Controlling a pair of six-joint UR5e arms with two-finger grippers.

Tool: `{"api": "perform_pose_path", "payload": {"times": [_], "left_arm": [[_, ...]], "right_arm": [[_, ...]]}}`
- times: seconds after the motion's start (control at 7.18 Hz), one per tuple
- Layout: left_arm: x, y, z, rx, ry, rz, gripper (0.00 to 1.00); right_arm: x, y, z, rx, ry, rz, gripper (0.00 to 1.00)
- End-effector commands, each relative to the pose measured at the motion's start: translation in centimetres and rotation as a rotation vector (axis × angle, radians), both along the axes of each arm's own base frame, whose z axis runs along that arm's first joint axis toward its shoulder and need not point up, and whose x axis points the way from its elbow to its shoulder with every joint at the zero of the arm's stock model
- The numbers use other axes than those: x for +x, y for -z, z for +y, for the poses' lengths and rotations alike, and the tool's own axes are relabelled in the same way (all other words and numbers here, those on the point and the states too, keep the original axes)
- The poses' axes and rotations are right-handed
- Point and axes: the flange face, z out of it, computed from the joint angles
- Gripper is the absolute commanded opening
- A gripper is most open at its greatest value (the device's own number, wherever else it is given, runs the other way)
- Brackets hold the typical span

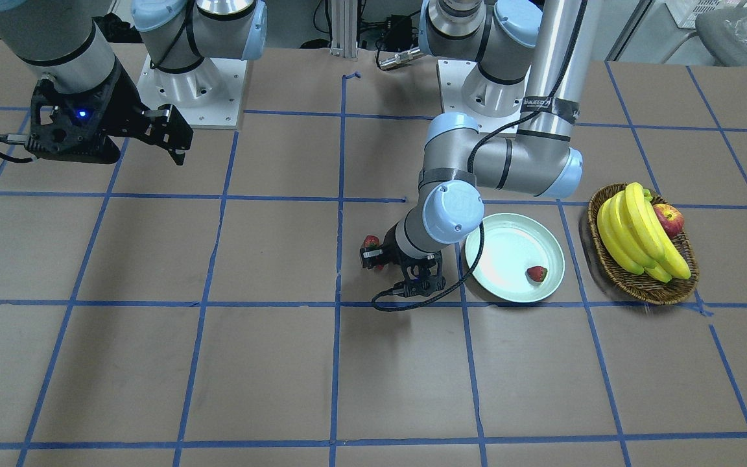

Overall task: Collect all strawberries into plate
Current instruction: 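Move the left gripper to the next strawberry and grasp it, then lower the strawberry into the plate with the left gripper and release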

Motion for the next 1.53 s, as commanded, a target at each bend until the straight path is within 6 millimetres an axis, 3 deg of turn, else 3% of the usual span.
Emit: {"api": "perform_pose_path", "payload": {"times": [0.0,0.14,0.28,0.42,0.56,0.98,1.11,1.25,1.39], "left_arm": [[0.0,0.0,0.1,0.008,0.001,-0.001,0.0],[0.0,-1.4,-0.6,-0.028,0.015,0.007,0.0],[0.6,-4.7,-2.8,-0.059,0.06,0.019,0.0],[3.9,-7.4,-4.9,-0.014,0.13,-0.038,0.0],[8.1,-8.1,-5.4,0.003,0.233,-0.123,0.0],[19.0,-5.9,-1.8,0.059,0.429,-0.132,0.0],[19.5,-5.4,-0.9,0.076,0.441,-0.143,0.0],[19.2,-5.0,-0.7,0.079,0.428,-0.132,0.93],[18.9,-5.1,-0.8,0.072,0.39,-0.118,1.0]], "right_arm": [[0.0,-0.3,0.0,-0.011,0.002,-0.002,1.0],[0.0,-0.5,-0.1,-0.023,0.001,-0.002,1.0],[0.0,-0.5,-0.1,-0.023,0.0,0.003,1.0],[0.0,-0.4,-0.1,-0.023,-0.009,-0.001,1.0],[0.0,-0.5,-0.1,-0.026,-0.012,-0.003,1.0],[0.0,-0.7,-0.3,-0.045,-0.013,-0.002,1.0],[0.0,-0.8,-0.2,-0.048,-0.01,0.0,1.0],[0.0,-0.8,-0.2,-0.048,-0.01,-0.001,1.0],[0.0,-0.8,-0.2,-0.048,-0.01,-0.001,1.0]]}}
